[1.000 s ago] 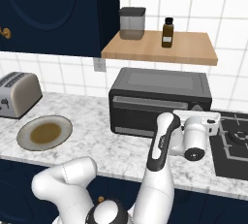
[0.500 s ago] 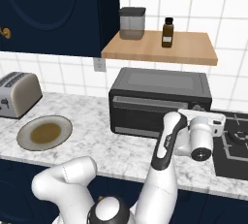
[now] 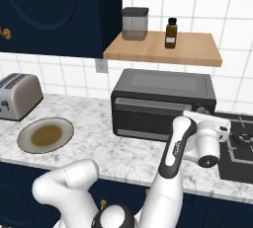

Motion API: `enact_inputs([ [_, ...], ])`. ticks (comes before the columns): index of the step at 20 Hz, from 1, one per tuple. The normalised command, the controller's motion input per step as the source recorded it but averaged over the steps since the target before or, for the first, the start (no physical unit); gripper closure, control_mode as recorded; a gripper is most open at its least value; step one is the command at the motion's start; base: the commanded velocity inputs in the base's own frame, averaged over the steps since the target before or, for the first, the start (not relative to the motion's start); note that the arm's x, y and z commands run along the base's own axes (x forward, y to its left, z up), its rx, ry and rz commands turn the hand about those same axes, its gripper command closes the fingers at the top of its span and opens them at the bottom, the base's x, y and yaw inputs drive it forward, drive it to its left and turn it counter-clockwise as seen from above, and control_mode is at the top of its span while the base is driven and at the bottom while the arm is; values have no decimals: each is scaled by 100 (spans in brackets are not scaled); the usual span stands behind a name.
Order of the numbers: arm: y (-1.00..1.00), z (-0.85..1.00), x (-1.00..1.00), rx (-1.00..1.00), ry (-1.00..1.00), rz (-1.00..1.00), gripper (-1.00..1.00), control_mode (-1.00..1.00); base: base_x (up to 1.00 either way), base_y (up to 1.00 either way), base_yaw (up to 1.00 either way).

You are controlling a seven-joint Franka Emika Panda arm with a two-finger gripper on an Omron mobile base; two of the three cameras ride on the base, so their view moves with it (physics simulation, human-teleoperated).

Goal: Pick up the kebab skewer and baguette bread, and place them inside the toaster oven. Close the toaster oven door and start by setting the timer.

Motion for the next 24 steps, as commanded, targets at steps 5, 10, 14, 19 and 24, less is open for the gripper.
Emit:
enact_inputs([
  [5,32,-11,29,0,-20,3,100,-100,0,0,0],
  [10,0,0,44,0,-15,6,100,-100,0,0,0],
  [14,1,0,42,0,-9,10,100,-100,0,0,0],
  [19,0,0,43,0,-4,10,100,-100,0,0,0],
  [24,0,2,32,-2,0,5,100,-100,0,0,0],
])
